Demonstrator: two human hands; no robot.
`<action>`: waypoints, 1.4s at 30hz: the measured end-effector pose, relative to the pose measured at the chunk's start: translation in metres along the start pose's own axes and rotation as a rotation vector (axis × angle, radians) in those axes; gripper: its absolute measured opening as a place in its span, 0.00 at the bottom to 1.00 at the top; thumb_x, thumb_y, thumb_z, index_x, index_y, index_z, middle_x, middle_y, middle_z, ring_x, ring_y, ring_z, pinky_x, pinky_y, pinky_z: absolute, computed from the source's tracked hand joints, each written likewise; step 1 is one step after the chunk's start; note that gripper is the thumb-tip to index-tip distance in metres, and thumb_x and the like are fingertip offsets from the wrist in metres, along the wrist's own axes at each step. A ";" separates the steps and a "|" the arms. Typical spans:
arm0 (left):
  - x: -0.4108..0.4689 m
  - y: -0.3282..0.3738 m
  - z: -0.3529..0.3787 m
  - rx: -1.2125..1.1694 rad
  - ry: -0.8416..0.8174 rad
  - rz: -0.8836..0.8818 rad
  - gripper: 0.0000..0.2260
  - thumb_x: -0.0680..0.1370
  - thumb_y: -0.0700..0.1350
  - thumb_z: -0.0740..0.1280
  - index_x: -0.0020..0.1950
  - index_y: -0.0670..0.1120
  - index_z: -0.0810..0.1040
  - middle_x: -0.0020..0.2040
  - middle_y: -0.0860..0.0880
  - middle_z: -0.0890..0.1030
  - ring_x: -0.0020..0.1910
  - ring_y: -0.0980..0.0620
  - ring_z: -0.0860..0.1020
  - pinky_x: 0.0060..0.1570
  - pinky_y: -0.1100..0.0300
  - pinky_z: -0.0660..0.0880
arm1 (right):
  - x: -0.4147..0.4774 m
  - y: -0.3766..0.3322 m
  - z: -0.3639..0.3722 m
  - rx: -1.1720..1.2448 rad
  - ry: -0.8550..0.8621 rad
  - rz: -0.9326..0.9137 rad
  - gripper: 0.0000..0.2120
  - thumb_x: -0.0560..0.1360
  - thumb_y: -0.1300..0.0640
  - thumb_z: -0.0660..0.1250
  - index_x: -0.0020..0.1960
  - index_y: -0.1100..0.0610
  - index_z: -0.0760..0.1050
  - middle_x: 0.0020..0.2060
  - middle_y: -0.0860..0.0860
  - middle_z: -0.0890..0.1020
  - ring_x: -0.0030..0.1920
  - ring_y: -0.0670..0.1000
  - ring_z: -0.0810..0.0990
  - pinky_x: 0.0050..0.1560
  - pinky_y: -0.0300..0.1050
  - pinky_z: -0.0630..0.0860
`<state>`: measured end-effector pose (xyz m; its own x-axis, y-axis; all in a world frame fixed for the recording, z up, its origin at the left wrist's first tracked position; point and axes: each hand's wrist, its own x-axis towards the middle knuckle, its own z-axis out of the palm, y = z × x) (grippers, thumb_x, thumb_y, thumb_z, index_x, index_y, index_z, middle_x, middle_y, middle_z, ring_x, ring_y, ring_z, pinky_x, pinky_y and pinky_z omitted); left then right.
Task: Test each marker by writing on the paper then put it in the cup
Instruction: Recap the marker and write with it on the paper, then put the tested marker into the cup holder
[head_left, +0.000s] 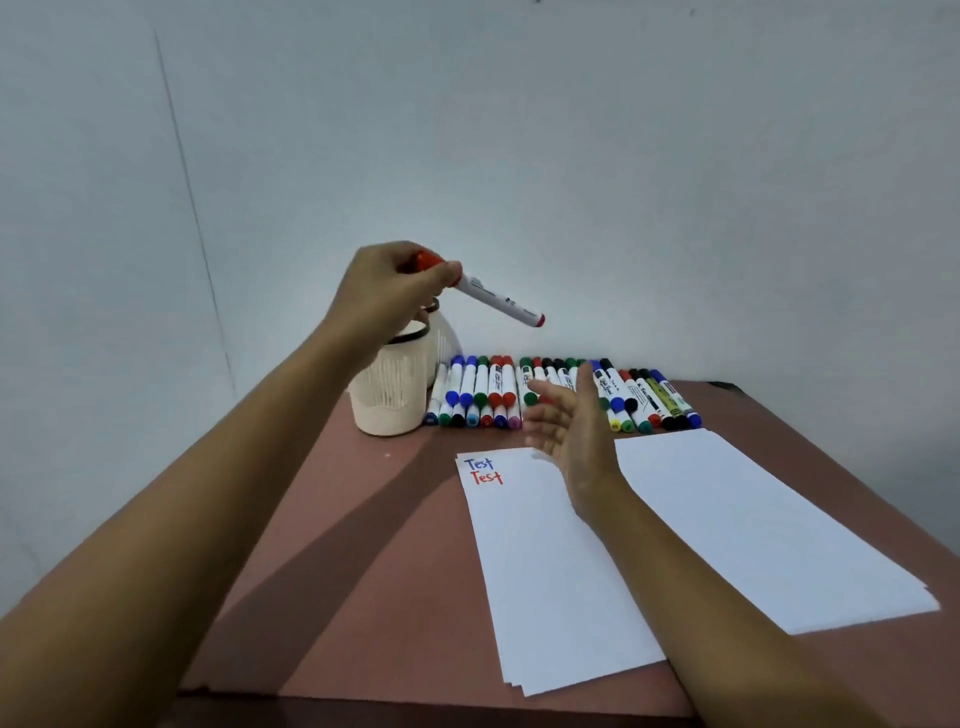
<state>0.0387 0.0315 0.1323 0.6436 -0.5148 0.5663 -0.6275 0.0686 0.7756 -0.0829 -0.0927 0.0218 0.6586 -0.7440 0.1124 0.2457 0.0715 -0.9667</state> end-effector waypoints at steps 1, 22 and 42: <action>0.012 0.004 -0.008 0.050 0.022 0.016 0.04 0.75 0.45 0.68 0.45 0.44 0.80 0.36 0.49 0.77 0.34 0.57 0.73 0.36 0.64 0.75 | 0.000 0.003 0.000 -0.194 0.028 -0.071 0.20 0.81 0.45 0.53 0.51 0.57 0.78 0.35 0.52 0.77 0.37 0.49 0.74 0.40 0.42 0.71; 0.094 -0.071 -0.008 0.767 -0.119 -0.092 0.17 0.76 0.42 0.65 0.63 0.40 0.72 0.61 0.41 0.74 0.56 0.45 0.74 0.47 0.60 0.67 | 0.012 0.032 -0.002 -1.207 -0.110 -0.421 0.13 0.79 0.55 0.59 0.55 0.57 0.80 0.52 0.54 0.76 0.54 0.50 0.73 0.52 0.43 0.71; -0.061 -0.104 0.043 0.724 -0.493 0.067 0.16 0.81 0.47 0.57 0.66 0.45 0.73 0.63 0.45 0.74 0.59 0.50 0.72 0.59 0.59 0.67 | 0.010 0.026 0.001 -1.181 -0.101 -0.404 0.14 0.79 0.57 0.59 0.52 0.63 0.80 0.50 0.58 0.79 0.51 0.54 0.76 0.52 0.46 0.73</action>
<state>0.0454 0.0191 0.0053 0.4383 -0.8509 0.2895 -0.8885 -0.3615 0.2827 -0.0691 -0.0981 -0.0017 0.7493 -0.5158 0.4153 -0.3101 -0.8274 -0.4682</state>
